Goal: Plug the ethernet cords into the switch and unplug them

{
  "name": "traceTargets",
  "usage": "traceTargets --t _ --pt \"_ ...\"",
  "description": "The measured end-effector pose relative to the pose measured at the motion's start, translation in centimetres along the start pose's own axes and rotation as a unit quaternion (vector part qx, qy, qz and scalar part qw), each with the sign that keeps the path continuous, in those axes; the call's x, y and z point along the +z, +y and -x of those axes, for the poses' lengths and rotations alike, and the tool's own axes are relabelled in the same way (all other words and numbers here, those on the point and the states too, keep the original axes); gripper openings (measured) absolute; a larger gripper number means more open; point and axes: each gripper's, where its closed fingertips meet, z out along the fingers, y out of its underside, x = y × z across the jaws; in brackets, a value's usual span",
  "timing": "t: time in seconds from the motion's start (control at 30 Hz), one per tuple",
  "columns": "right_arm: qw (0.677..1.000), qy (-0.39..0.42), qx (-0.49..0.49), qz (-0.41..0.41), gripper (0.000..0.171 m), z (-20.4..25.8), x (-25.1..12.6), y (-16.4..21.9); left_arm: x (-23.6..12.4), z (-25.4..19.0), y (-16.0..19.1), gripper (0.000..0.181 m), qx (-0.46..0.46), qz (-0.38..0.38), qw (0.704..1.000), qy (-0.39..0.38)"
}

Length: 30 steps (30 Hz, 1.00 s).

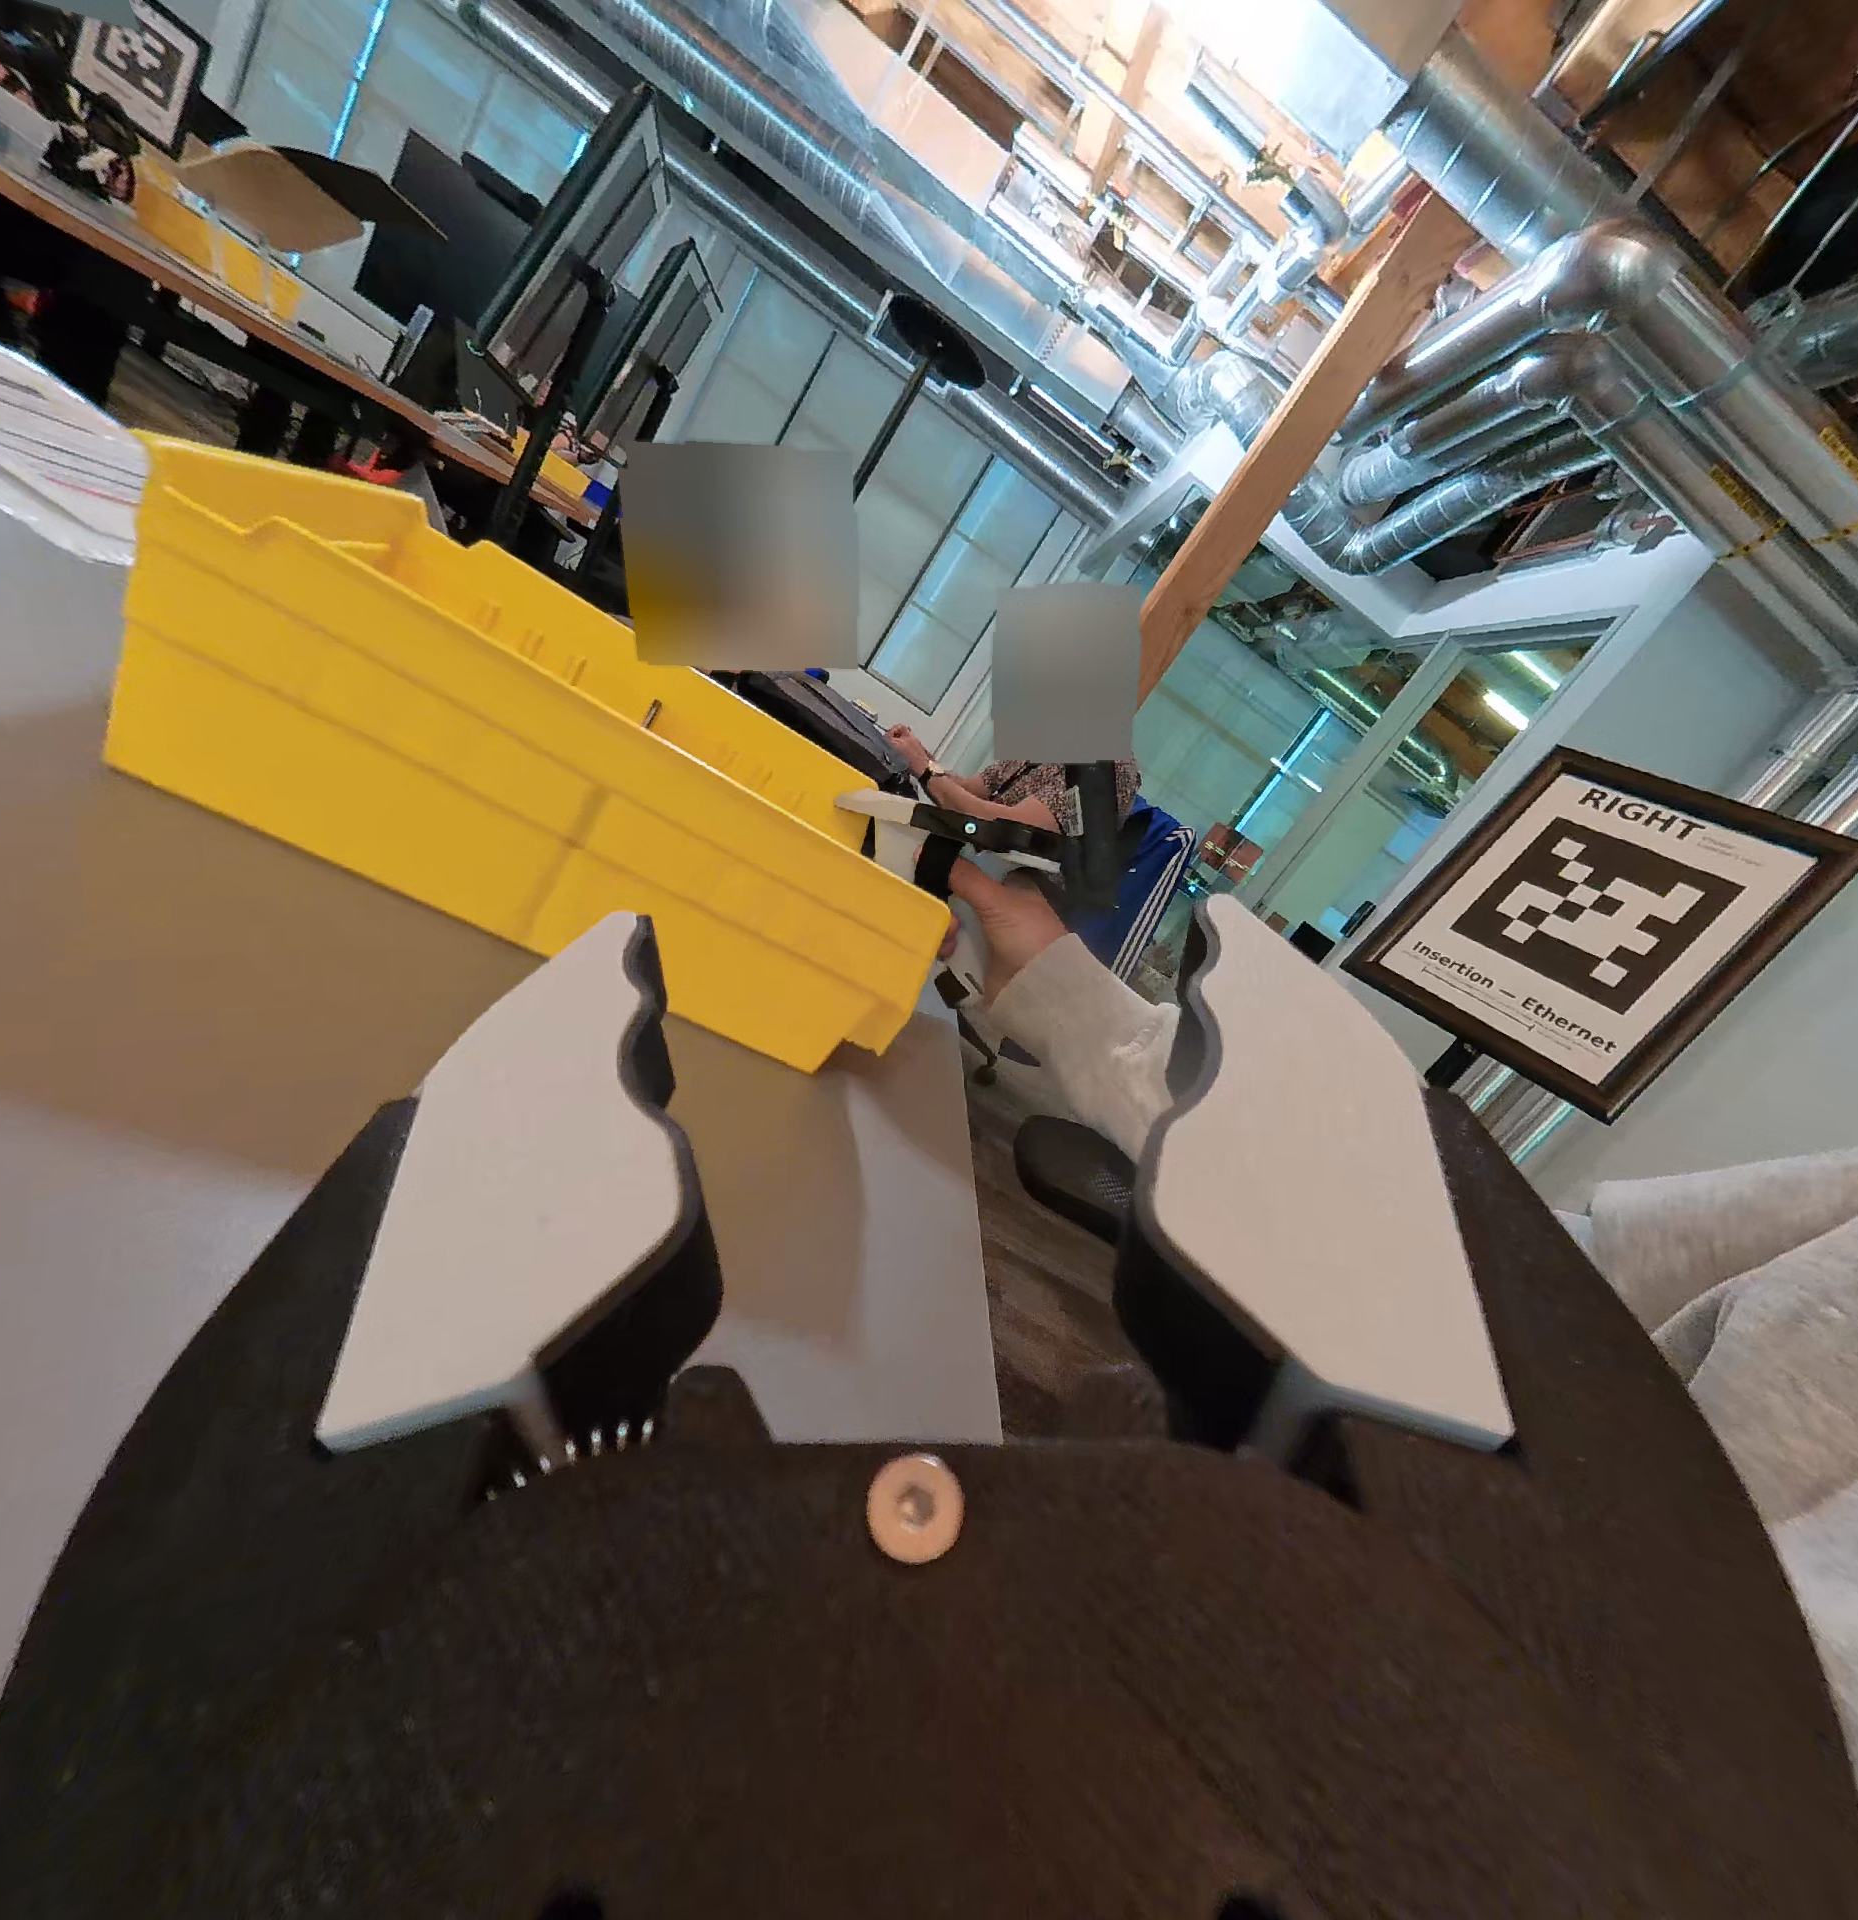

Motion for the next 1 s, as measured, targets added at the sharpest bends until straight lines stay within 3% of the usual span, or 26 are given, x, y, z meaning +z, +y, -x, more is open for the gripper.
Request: traceTargets --t 0.03,0.67,0.87,1.0 --pt "1.0 0.009 0.001 -0.002 0.01 -0.6 -0.1 0.0 0.0 0.0 0.1 0.095 -0.001 0.002 1.0 0.0" --pt "0.995 0.09 0.023 -0.034 0.01 -4.4 -0.5 -0.3 0.0 0.4 0.2 0.095 -0.008 0.005 1.0 -0.004" --pt "0.979 0.195 0.015 -0.05 0.015 -6.8 -1.9 -1.0 0.0 0.5 0.3 0.095 -0.008 0.007 1.0 -0.006" --pt "0.977 0.187 0.022 -0.099 0.035 -5.7 -3.2 -2.9 0.0 0.7 0.2 0.095 -0.012 0.003 1.0 -0.007"
